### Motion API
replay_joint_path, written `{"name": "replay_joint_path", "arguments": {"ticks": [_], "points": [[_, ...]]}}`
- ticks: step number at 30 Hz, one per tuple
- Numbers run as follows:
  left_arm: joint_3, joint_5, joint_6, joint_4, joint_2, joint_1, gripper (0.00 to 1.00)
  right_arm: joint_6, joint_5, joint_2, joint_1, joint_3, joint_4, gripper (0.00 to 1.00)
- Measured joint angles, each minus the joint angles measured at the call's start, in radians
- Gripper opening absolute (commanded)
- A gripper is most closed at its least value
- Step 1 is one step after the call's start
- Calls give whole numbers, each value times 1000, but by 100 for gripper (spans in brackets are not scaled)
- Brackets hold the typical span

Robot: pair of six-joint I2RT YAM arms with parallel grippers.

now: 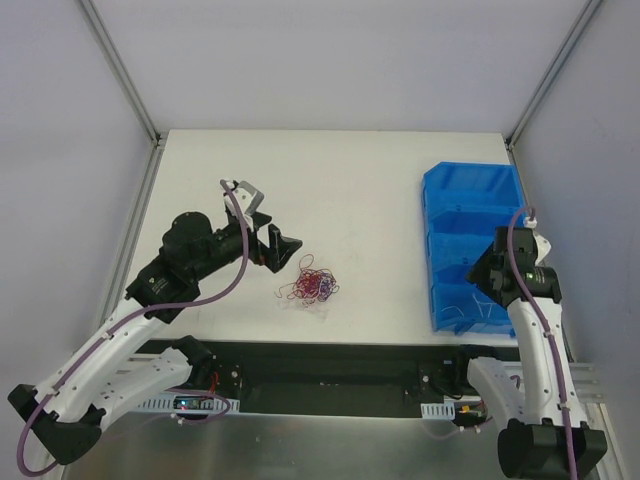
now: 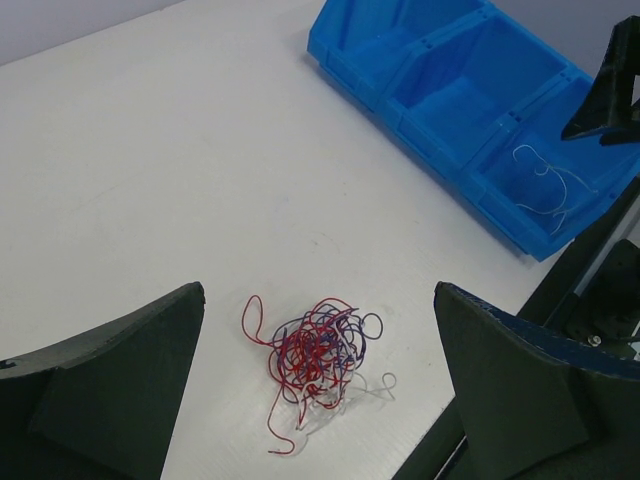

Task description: Untangle the cables

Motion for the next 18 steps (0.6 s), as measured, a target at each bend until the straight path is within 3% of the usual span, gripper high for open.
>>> {"name": "replay_joint_path", "arguments": {"ticks": [6,12,18], "points": [[-1,19,-5,0,42,0,93,-97,-260,-55,61,-11,79,67],[-1,59,-16,2,100,0,81,-82,-433,-88,475,-117,359,68],[-1,81,-25,1,181,0,68,-18,-497,237,786,-139,707,65]]}}
